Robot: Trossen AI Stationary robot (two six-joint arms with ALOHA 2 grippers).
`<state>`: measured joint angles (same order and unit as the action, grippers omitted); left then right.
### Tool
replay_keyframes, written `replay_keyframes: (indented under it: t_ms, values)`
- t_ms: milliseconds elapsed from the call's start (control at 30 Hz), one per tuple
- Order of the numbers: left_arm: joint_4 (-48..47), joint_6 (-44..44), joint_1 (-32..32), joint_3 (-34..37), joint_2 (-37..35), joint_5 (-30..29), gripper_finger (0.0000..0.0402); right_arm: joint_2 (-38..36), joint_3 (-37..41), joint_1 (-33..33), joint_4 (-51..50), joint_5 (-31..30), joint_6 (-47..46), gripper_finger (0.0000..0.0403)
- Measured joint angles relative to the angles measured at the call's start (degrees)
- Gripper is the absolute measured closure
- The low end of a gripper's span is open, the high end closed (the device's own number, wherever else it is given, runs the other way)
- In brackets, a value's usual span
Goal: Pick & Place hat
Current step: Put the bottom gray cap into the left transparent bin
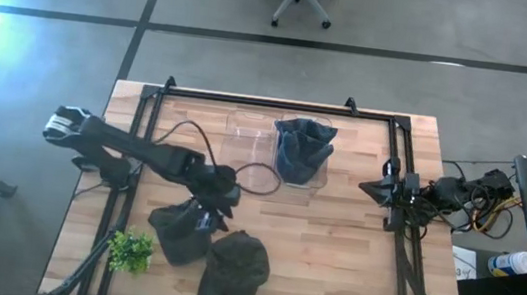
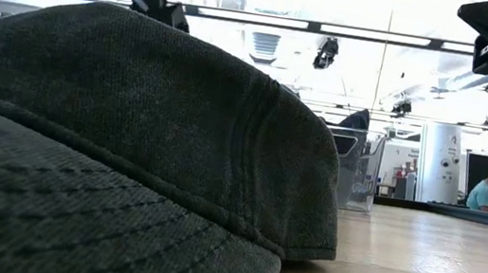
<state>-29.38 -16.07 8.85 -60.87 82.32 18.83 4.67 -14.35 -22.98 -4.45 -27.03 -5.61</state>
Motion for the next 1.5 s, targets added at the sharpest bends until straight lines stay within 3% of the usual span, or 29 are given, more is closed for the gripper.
replay_keyframes:
  t_ms: [167, 400, 533, 767, 1000, 1167, 1300, 1500]
  values:
    - [0.54, 0.69, 1.63, -0.01, 5.47, -0.24, 0.0200, -0.02, 0.00, 0.00, 0.00, -0.02, -0.21, 0.0394]
    - [8.98, -0.51, 3.32, -0.58, 12.33, -2.23, 0.0200, -0.02, 0.00, 0.00, 0.00, 0.00, -0.21, 0.0394]
    - [8.61, 1.57, 3.83, -3.74, 15.95, -5.69, 0.0200, -0.02, 0.00, 0.00, 0.00, 0.00, -0.01, 0.0394]
    - [2.04, 5.04, 3.97, -9.31, 22.33, -4.83, 0.0200, -0.02, 0.00, 0.00, 0.00, 0.00, -0.04, 0.0394]
    - [0.67, 5.11, 4.33, -9.82, 24.02, -1.46, 0.0200, -0.02, 0.00, 0.00, 0.00, 0.00, -0.03, 0.0394]
    - [2.04, 6.61, 4.38, -9.74, 23.63, -4.92, 0.0203, -0.02, 0.00, 0.00, 0.00, 0.00, 0.04, 0.0394]
    - [2.01, 7.25, 4.32, -9.55, 24.04, -5.42, 0.0245, -0.02, 0.00, 0.00, 0.00, 0.00, -0.22, 0.0394]
    - [2.42, 7.10, 4.25, -9.06, 25.66, -5.07, 0.0386, -0.02, 0.00, 0.02, 0.00, 0.00, -0.22, 0.0394]
